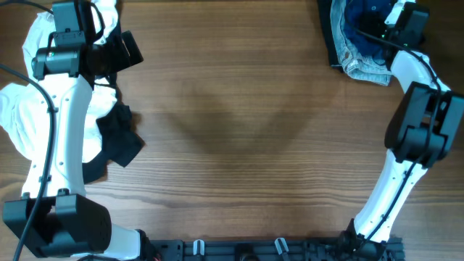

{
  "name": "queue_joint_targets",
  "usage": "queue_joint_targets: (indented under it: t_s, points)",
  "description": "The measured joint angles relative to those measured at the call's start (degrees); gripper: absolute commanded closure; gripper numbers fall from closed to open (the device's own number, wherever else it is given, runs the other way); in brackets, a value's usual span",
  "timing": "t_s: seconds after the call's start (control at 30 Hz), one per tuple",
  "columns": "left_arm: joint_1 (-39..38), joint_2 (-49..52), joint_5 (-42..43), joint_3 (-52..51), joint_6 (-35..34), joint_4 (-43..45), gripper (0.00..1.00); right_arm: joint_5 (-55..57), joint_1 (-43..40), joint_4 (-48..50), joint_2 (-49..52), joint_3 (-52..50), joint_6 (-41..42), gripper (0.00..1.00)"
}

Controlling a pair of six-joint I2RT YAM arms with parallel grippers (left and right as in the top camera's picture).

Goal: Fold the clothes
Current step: 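Open the right gripper and release the bundle on the jeans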

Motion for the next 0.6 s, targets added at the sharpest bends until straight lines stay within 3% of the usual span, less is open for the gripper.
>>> queue_joint_targets:
  t_s: [0.17,0.37,0.6]
  points:
    - [0.0,0.0,0.0,0.0,-0.02,0.0,0.0,1.95,0.31,-2.8,-9.27,-2.8,-0.81,0.0]
    - [0.0,0.02,0.0,0.0,-0.02,-0.11,0.0,2.75,0.59,-6.43,-30.38,-2.64,-2.64,0.0]
    - [0.0,0.02,0.0,0.0,-0.02,-0.13,0.0,-9.4,0.83,-21.0,-48.41,-1.86,-3.34,0.0]
